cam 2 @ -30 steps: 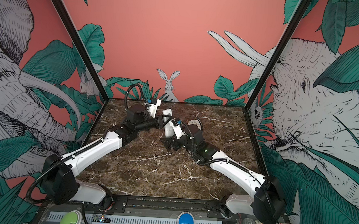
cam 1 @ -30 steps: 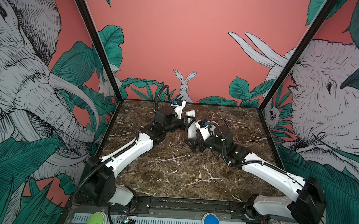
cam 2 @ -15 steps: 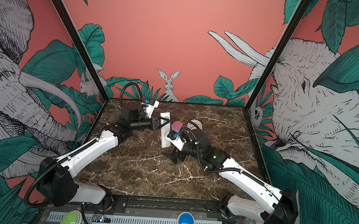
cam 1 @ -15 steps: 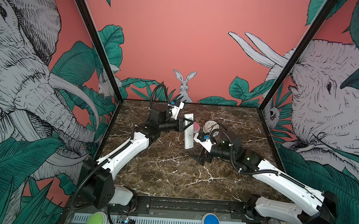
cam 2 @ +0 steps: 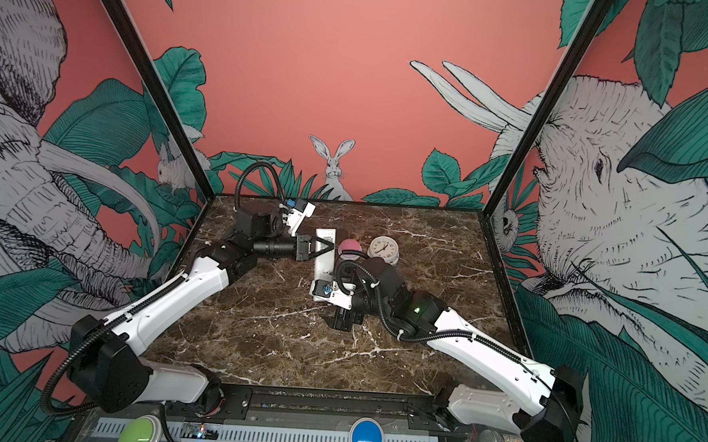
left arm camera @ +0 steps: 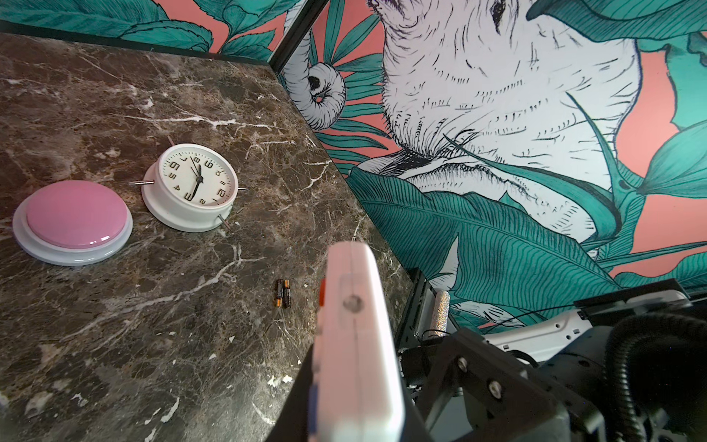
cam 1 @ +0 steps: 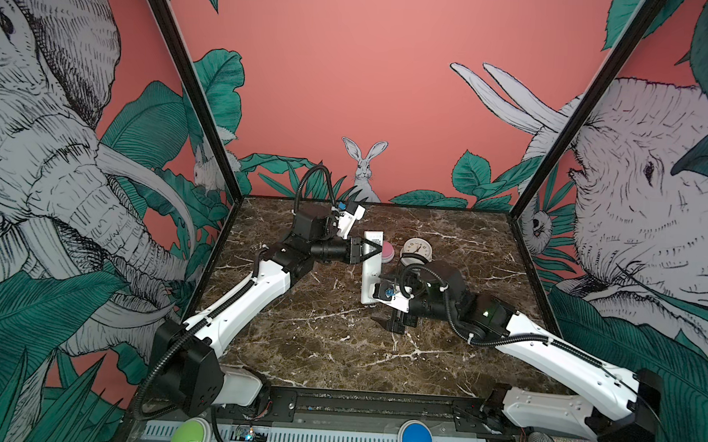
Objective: Load the batteries into the remote control
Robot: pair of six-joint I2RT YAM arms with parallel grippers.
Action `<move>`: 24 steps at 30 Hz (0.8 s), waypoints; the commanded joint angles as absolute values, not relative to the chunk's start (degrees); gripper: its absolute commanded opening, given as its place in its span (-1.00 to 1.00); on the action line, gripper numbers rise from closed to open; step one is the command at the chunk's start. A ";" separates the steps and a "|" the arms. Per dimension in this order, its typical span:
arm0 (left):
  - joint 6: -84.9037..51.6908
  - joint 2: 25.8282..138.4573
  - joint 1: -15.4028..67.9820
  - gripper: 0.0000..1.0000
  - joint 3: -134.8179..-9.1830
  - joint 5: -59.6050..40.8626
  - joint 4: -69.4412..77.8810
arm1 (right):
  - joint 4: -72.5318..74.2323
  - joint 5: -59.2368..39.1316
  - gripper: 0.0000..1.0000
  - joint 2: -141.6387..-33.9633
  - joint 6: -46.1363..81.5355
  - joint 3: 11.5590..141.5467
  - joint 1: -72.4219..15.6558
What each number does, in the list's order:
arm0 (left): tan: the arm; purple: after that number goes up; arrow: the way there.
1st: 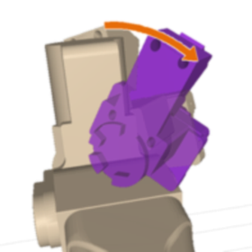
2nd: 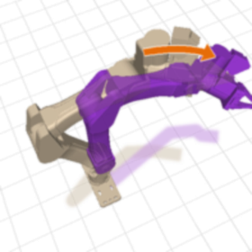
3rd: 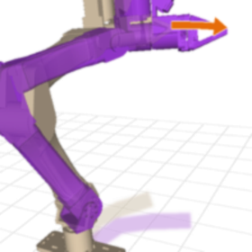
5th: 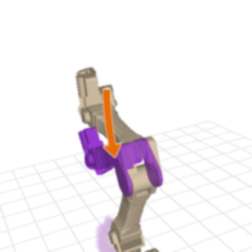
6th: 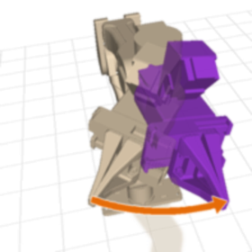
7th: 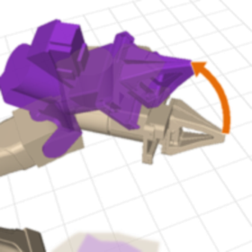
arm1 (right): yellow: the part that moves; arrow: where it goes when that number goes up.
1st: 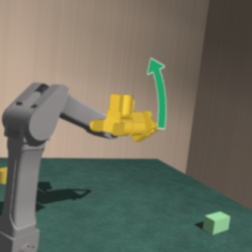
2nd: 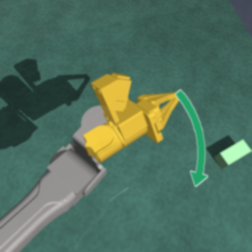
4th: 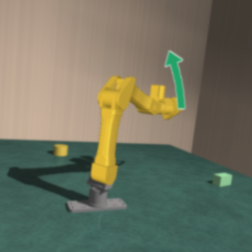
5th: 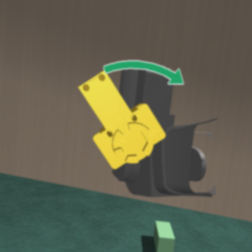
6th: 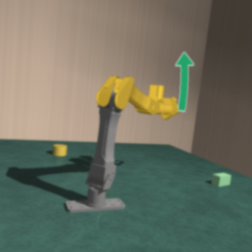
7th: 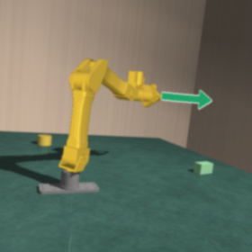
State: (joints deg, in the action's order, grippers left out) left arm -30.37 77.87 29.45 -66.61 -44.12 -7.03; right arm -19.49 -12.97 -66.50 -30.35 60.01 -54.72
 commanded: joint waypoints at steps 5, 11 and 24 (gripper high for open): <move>-31.81 74.82 29.17 -1.00 -67.15 -46.91 -6.16 | -19.81 -9.38 0.99 -67.71 -34.31 62.72 -56.51; -32.09 74.71 29.18 -1.00 -67.22 -47.15 -5.98 | -19.83 -8.23 0.99 -69.11 -35.44 63.71 -56.95; -33.05 74.93 29.19 -1.00 -67.41 -47.96 -4.84 | -18.61 -5.06 0.99 -71.29 -35.73 64.15 -58.14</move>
State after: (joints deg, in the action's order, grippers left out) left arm -31.94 76.99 29.04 -66.61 -45.50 -6.98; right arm -19.53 -5.93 -70.46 -35.16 63.07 -57.69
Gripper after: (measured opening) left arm 0.215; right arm 0.995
